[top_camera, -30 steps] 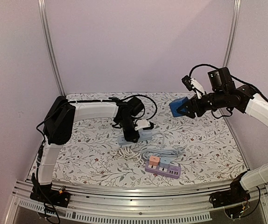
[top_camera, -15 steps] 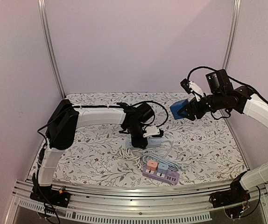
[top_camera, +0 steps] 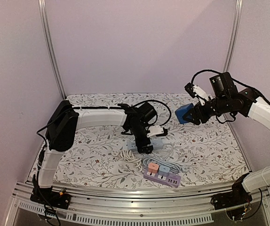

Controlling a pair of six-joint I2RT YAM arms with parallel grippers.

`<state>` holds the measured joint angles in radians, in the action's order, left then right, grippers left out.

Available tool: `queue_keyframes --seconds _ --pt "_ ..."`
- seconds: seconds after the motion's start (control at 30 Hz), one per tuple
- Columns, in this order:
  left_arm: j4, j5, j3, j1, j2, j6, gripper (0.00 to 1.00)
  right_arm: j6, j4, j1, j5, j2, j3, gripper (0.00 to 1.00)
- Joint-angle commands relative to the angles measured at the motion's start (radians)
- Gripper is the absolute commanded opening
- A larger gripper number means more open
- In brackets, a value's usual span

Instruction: Insert the plug

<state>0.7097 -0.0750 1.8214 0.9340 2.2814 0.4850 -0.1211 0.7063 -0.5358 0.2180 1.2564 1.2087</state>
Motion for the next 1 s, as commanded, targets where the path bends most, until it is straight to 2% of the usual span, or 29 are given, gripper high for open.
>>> queue_keyframes --seconds 0.0,0.43,0.63,0.83,0.97 --pt "-0.056 0.006 -0.032 0.012 -0.111 -0.039 0.99 -0.014 0.016 -0.004 -0.02 -0.022 0.035 0.0" --pt "-0.209 0.07 -0.3 0.005 -0.491 -0.216 0.99 -0.056 0.001 -0.004 -0.024 -0.023 0.037 0.0" --pt "-0.223 0.189 -0.489 0.0 -0.746 -0.273 1.0 -0.066 -0.055 -0.013 0.016 -0.021 0.015 0.0" --pt "-0.212 0.249 -0.642 -0.018 -1.008 -0.355 0.99 -0.081 -0.062 -0.085 -0.043 0.024 0.047 0.0" --pt "-0.197 0.274 -0.741 -0.022 -1.154 -0.431 0.99 -0.091 0.002 -0.156 -0.099 0.109 0.12 0.0"
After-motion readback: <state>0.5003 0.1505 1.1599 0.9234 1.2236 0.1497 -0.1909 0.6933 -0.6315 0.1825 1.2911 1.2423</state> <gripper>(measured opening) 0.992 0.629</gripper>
